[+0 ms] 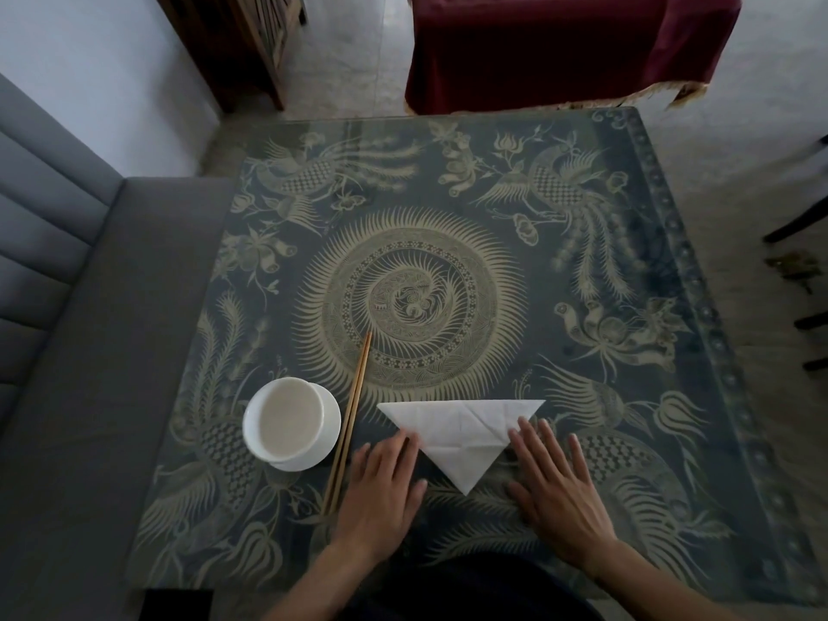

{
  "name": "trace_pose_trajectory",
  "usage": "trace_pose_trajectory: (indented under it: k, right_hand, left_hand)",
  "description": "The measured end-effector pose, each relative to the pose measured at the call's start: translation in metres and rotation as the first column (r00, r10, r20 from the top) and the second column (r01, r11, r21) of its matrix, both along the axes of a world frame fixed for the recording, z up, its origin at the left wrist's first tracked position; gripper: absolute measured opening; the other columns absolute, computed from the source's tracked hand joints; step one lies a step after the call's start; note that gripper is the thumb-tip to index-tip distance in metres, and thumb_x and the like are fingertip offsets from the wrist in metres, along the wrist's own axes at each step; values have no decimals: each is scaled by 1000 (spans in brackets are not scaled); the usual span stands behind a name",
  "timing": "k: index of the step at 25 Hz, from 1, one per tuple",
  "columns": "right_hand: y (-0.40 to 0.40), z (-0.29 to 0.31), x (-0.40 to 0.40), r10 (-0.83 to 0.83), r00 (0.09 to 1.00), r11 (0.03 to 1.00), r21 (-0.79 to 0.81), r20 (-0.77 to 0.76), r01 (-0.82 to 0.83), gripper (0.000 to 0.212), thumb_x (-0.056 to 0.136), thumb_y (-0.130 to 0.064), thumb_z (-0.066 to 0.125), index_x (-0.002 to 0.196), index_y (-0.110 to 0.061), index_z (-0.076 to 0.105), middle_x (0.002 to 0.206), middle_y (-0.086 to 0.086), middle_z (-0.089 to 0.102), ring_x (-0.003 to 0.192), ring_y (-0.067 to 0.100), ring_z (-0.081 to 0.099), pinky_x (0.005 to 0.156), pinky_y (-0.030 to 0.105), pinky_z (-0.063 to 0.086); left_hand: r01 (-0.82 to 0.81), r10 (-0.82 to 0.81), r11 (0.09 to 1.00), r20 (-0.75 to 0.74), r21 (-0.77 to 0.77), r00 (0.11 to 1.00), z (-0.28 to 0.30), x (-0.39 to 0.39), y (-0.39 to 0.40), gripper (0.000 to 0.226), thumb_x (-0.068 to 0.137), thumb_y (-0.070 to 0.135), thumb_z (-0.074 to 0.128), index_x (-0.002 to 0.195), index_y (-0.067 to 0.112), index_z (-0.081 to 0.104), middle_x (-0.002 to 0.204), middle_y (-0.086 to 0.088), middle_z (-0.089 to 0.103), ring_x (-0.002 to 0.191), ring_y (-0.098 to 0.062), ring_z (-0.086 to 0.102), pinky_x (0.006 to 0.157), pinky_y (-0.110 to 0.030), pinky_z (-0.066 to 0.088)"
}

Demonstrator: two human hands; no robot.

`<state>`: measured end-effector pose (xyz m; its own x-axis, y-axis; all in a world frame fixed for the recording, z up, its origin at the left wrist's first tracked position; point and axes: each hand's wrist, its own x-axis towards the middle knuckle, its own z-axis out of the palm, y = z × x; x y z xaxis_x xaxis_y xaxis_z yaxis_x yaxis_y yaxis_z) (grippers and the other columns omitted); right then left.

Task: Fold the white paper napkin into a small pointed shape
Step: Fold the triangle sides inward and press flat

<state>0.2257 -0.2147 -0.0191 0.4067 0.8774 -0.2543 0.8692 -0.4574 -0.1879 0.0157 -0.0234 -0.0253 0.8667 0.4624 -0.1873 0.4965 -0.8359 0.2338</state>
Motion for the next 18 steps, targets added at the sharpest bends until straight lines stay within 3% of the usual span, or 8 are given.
trace_pose_trajectory:
  k: [2,4,7,9,11,14,18]
  right_hand:
    - [10,4,-6,20,1000,999,26,-11,-20,66,98,-50,29,154,-16,24,161,6,18,148,29,12,113,58,15]
    - [19,6,-8,59,998,998,25,-10,-58,63,98,-50,29,153,-20,26,161,6,19,148,32,12,113,58,14]
    - [25,8,-6,105,994,994,-16,-4,-105,61,97,-52,24,151,-24,32,160,7,22,146,34,14,115,60,14]
    - [25,8,-3,116,993,993,-37,6,-116,61,97,-52,23,151,-24,33,159,7,23,145,35,16,114,61,20]
    - [24,9,-2,118,993,992,-54,5,-118,62,98,-53,23,152,-25,30,160,6,19,146,35,14,113,62,21]
    - [25,9,-3,116,993,992,-54,8,-115,61,97,-52,26,150,-24,35,158,8,26,144,36,21,111,62,25]
    - [23,10,-2,127,992,991,-43,9,-127,61,96,-51,28,151,-24,34,159,9,25,144,36,22,111,62,26]
  left_hand:
    - [-120,122,992,104,-24,987,9,18,10,55,100,41,47,146,13,40,142,-9,46,122,-27,47,101,-43,40]
    - [-197,203,979,137,-53,970,18,38,23,53,96,35,57,142,13,45,137,-9,50,121,-29,49,98,-43,43]
    - [-253,254,965,0,-74,967,25,60,42,56,97,34,56,147,17,37,146,-5,41,132,-25,40,105,-39,34]
    - [-254,253,967,-74,-11,965,25,69,52,56,96,35,57,146,21,35,141,-3,44,128,-23,41,102,-38,36]
    - [-243,243,970,-122,15,962,24,76,59,48,91,36,60,135,25,44,129,0,53,119,-22,45,94,-36,38]
    - [-343,323,933,-169,-106,931,24,80,69,26,80,32,65,104,28,55,110,3,60,108,-22,48,82,-34,35]
    - [-373,326,887,-204,-272,923,23,79,75,14,79,30,63,91,23,62,105,-1,59,97,-22,54,81,-35,45]
